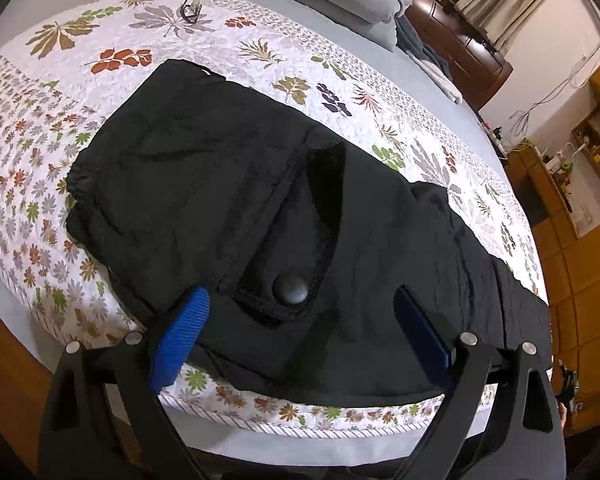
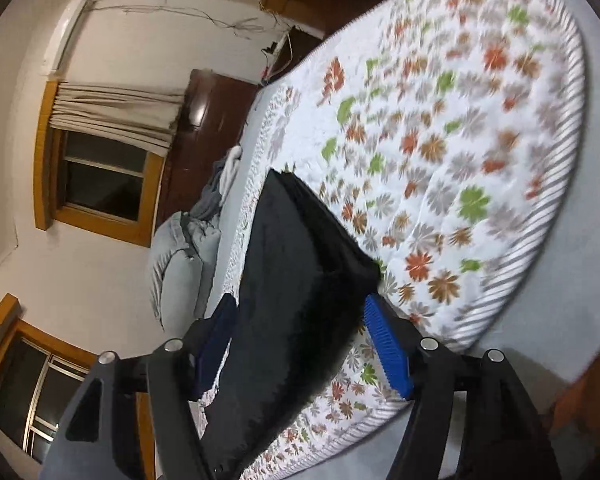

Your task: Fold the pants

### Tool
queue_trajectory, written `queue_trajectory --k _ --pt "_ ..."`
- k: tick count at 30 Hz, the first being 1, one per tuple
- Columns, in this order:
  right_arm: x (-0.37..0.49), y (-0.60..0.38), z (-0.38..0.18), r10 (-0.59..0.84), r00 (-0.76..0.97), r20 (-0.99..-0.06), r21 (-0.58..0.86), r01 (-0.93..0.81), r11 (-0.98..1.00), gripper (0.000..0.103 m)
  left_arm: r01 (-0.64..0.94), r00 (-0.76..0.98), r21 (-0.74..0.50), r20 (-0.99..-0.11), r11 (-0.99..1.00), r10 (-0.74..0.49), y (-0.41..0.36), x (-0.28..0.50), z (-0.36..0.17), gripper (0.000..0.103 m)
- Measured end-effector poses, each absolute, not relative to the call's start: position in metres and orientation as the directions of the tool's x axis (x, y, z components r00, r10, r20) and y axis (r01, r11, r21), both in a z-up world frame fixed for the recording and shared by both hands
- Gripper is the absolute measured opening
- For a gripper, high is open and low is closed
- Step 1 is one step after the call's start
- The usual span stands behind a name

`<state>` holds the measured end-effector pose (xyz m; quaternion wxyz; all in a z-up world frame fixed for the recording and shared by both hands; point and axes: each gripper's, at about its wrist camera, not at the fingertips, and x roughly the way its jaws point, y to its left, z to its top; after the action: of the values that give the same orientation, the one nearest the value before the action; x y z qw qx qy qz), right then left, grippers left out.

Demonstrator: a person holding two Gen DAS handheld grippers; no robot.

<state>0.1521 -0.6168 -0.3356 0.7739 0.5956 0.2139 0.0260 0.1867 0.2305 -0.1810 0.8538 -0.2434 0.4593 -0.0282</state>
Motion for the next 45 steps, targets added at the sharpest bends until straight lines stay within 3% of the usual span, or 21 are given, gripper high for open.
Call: queue_trajectory --k 7,10,14,21,22,23,24,25,33,45 --pt "0.163 -0.615 -0.345 0.296 0.922 -0.250 0.952 0.179 0.247 0.072 -0.190 0.585 -0.463 -0.762 0.866 -0.279 0.236 0.188 -0.184 0.093" --pt "0.164 -0.616 -0.334 0.319 0.931 -0.179 0.961 0.095 0.261 0.072 -0.192 0.584 -0.459 -0.764 0.867 -0.275 0.235 0.189 -0.183 0.093" --pt "0.168 -0.619 -0.340 0.317 0.924 -0.215 0.955 0.130 0.268 0.064 -0.191 0.582 -0.454 -0.766 0.870 -0.272 0.234 0.189 -0.183 0.093" --pt "0.173 -0.617 -0.344 0.290 0.940 -0.178 0.962 0.104 0.253 0.067 -0.203 0.589 -0.456 -0.764 0.867 -0.264 0.233 0.189 -0.185 0.093" --pt "0.173 -0.617 -0.343 0.290 0.942 -0.170 0.963 0.095 0.254 0.056 -0.204 0.588 -0.456 -0.765 0.866 -0.264 0.233 0.189 -0.184 0.093" --pt "0.174 -0.617 -0.342 0.296 0.939 -0.176 0.957 0.093 0.274 0.034 -0.204 0.588 -0.456 -0.765 0.866 -0.264 0.233 0.189 -0.183 0.093" --pt "0.175 -0.616 -0.343 0.304 0.934 -0.188 0.952 0.098 0.289 0.024 -0.204 0.589 -0.457 -0.764 0.866 -0.265 0.233 0.189 -0.183 0.093" --pt "0.175 -0.616 -0.345 0.310 0.932 -0.188 0.953 0.096 0.288 0.021 -0.205 0.590 -0.458 -0.763 0.865 -0.264 0.233 0.189 -0.183 0.093" --pt "0.177 -0.607 -0.307 0.290 0.934 -0.209 0.921 0.088 0.380 0.016 -0.230 0.620 -0.500 -0.736 0.835 -0.270 0.235 0.185 -0.185 0.093" --pt "0.204 -0.548 -0.169 0.303 0.914 -0.271 0.762 0.011 0.647 0.015 -0.229 0.663 -0.570 -0.685 0.789 -0.302 0.238 0.169 -0.188 0.093"
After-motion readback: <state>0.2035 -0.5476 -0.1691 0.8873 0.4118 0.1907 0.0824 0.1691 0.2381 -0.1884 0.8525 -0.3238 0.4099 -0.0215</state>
